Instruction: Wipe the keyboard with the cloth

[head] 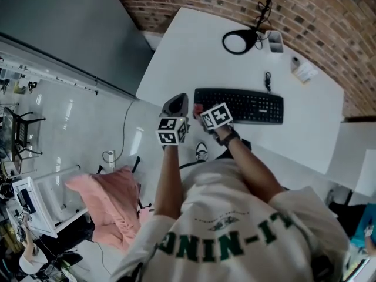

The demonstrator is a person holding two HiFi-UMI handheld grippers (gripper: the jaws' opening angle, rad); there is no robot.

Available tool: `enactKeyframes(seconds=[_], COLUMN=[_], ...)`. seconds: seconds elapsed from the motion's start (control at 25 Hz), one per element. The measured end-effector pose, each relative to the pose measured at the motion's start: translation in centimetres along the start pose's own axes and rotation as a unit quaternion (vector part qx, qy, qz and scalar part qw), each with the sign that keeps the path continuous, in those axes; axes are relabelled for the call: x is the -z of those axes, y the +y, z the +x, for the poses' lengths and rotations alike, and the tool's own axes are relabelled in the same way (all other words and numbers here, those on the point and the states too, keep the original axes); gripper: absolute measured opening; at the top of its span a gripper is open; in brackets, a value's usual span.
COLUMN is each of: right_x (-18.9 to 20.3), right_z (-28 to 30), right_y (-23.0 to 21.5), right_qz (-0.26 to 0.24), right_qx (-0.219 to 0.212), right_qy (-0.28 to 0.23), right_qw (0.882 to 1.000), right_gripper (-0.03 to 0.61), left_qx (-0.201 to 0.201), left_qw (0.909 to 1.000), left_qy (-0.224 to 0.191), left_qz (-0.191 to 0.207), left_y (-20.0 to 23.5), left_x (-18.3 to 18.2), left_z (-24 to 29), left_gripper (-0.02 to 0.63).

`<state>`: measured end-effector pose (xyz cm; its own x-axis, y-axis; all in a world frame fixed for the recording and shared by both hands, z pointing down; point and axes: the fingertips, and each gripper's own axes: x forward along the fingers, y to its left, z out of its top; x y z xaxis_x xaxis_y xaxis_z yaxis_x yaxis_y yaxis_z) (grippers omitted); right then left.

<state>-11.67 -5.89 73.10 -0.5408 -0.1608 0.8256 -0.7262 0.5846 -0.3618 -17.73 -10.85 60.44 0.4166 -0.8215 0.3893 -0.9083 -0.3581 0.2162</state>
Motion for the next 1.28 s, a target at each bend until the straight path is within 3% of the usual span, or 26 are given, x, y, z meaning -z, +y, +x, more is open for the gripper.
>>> enactKeyframes(seconds=[0.16, 0.64, 1.28], right_x=[0.0, 1.6, 3.7], right_z=[0.0, -2.1, -4.7], right_y=[0.4, -2.1, -5.8], right_qz=[0.011, 0.027, 0.068], right_qx=[-0.020, -0.018, 0.017], right_qy=[-0.001, -0.003, -0.028], right_qw=[1.000, 0.999, 0.997], right_gripper=[0.025, 0.025, 0.025], left_qx=[-0.003, 0.018, 0.050], left_qw=[1.0000, 0.9998, 0.9985], left_qy=[-0.001, 0.012, 0.017], left_qz=[-0.006, -0.005, 0.013], left_y=[-0.3, -4.3, -7.8], left_x=[-0.4, 0.0, 0.3], left_z=[0.8, 2.9, 3.8], left_gripper=[0.000, 0.000, 0.000])
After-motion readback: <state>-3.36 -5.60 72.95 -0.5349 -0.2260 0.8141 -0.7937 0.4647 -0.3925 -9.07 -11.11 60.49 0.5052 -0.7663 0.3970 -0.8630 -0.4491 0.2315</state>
